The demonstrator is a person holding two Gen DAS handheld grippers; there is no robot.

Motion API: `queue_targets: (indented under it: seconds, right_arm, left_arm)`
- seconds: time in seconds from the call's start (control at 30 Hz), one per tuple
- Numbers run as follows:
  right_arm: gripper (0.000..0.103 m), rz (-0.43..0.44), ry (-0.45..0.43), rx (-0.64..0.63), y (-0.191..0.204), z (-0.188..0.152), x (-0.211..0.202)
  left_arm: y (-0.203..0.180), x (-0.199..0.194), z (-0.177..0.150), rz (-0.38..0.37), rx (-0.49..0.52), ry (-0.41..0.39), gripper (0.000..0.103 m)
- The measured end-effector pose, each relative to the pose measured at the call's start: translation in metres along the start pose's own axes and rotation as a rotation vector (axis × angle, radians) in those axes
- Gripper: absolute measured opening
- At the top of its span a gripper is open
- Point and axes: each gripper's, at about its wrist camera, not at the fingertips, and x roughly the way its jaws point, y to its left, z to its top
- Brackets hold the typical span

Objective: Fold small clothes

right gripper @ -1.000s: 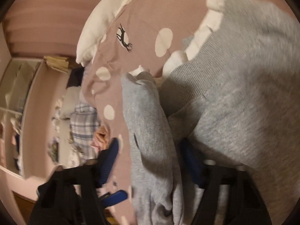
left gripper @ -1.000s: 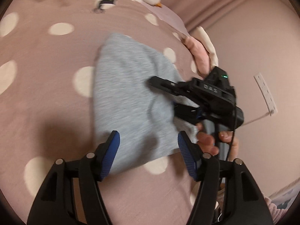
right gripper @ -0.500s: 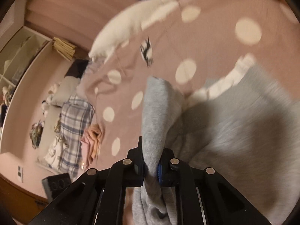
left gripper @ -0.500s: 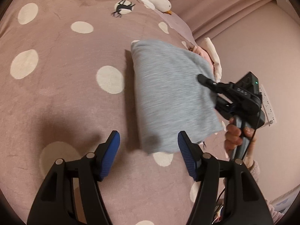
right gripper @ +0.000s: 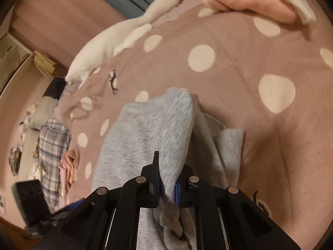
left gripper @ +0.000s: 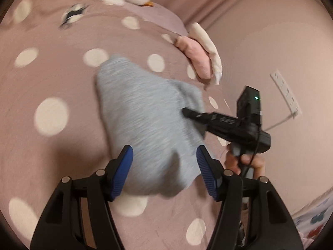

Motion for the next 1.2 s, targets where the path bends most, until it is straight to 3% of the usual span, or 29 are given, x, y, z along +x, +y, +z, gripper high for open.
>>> queue_targets:
  seconds: [0.03,0.07,0.13,0.23,0.4,0.5,0.63,0.7,0.73,0.8,0.9,0.97,1.07,1.2]
  right_arm:
    - [0.012,-0.014,0.001,-0.007,-0.001,0.000,0.001]
    - [0.012,-0.036,0.003,-0.019,-0.001,0.000,0.002]
    - [0.012,-0.078,0.004,-0.036,-0.004,0.001,0.004]
    - [0.012,-0.106,0.008,-0.036,-0.012,0.002,0.007]
    - [0.012,-0.137,0.039,-0.024,-0.022,0.000,0.014]
    - [0.013,-0.134,0.020,0.009,-0.023,0.000,0.003]
    - [0.026,-0.233,-0.102,-0.159,0.009,-0.012,-0.034]
    - [0.026,-0.162,-0.120,-0.223,0.022,-0.023,-0.049]
    - [0.026,-0.104,-0.106,-0.264,0.030,-0.031,-0.054]
    - [0.026,-0.076,-0.066,-0.315,0.038,-0.043,-0.053]
    - [0.026,-0.128,0.026,-0.390,0.044,-0.064,-0.035]
    - [0.026,-0.211,0.079,-0.402,0.036,-0.076,-0.023]
    - [0.016,-0.239,0.071,-0.374,0.021,-0.082,-0.019]
    - [0.015,-0.206,0.068,-0.328,0.014,-0.078,-0.024]
  left_arm:
    - [-0.009,0.007,0.002,-0.002,0.029,0.010,0.056]
    - [-0.013,0.013,0.003,-0.002,0.049,0.021,0.045]
    - [-0.021,0.032,0.005,0.045,0.098,0.066,0.033]
    - [-0.017,0.061,0.001,0.115,0.111,0.128,0.028]
    - [-0.006,0.087,-0.006,0.198,0.145,0.170,0.011]
    - [0.000,0.089,-0.007,0.190,0.133,0.186,0.010]
    - [0.004,0.078,-0.004,0.144,0.102,0.188,0.009]
    - [0.000,0.066,-0.004,0.115,0.098,0.165,0.025]
    - [-0.003,0.061,-0.007,0.107,0.106,0.155,0.030]
    - [-0.010,0.058,-0.014,0.104,0.147,0.156,0.035]
    - [-0.019,0.065,-0.031,0.153,0.234,0.175,0.033]
    - [-0.016,0.067,-0.035,0.146,0.233,0.180,0.031]
    - [-0.012,0.069,-0.039,0.156,0.249,0.177,0.027]
    - [-0.009,0.060,-0.025,0.122,0.201,0.155,0.028]
